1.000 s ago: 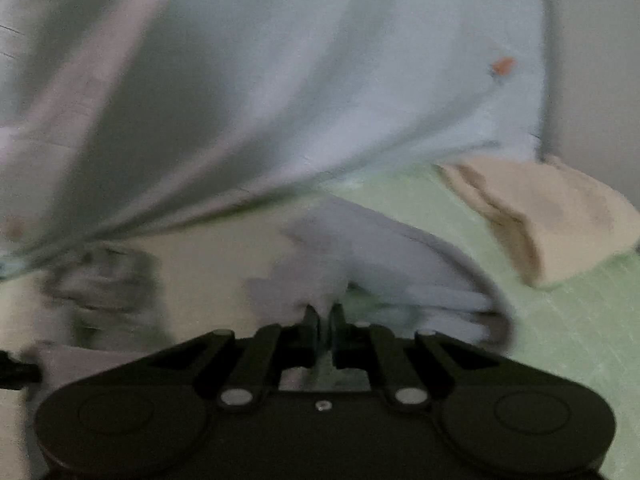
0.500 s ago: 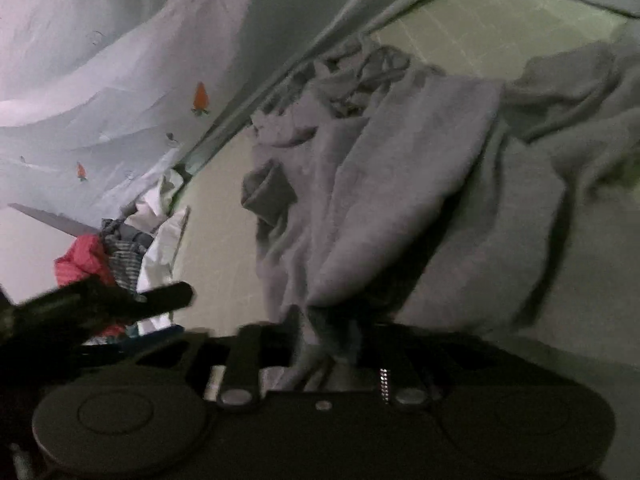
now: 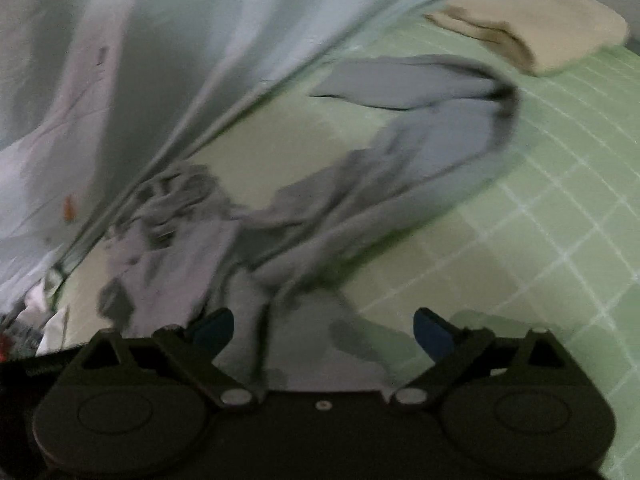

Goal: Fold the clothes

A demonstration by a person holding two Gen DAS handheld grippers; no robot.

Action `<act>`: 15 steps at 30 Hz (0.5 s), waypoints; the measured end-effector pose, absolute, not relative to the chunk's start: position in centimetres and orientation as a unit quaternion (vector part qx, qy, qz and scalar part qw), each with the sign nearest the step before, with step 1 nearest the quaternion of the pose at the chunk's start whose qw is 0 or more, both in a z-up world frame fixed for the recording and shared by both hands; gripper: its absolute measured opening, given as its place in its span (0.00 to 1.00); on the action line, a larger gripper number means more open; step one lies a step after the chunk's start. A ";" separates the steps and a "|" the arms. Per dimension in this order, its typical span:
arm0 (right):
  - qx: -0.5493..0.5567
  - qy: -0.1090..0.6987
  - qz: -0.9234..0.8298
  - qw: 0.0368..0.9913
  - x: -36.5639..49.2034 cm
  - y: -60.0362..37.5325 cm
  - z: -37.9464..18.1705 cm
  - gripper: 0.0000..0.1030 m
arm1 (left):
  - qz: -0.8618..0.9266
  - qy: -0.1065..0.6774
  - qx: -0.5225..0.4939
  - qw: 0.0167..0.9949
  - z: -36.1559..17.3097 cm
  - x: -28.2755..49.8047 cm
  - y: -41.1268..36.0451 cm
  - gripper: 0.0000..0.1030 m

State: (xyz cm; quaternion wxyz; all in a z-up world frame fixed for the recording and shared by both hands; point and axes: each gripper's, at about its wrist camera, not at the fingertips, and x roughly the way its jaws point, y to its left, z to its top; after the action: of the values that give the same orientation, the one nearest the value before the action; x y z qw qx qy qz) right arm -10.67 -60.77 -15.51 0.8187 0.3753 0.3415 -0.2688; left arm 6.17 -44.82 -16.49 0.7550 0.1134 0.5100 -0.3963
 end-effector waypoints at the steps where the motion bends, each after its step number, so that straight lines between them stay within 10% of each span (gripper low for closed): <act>1: 0.375 0.343 -0.273 0.817 -10.9 -61.0 -15.6 0.95 | -0.393 0.506 0.121 0.758 -16.7 6.1 -45.0 0.58; 4: 0.366 0.348 -0.280 0.816 -11.0 -61.3 -16.0 0.95 | -0.387 0.504 0.110 0.764 -16.6 6.8 -44.2 0.18; 15: 0.336 0.371 -0.259 0.826 -9.5 -60.3 -16.2 0.95 | -0.075 0.386 0.089 0.915 -8.6 12.8 -27.4 0.13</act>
State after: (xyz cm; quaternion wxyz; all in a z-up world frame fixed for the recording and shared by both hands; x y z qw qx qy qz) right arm -9.53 -60.33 -16.20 0.8260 0.3357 0.3714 -0.2590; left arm 12.82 -27.36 -8.56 0.9152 0.0889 0.3860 -0.0749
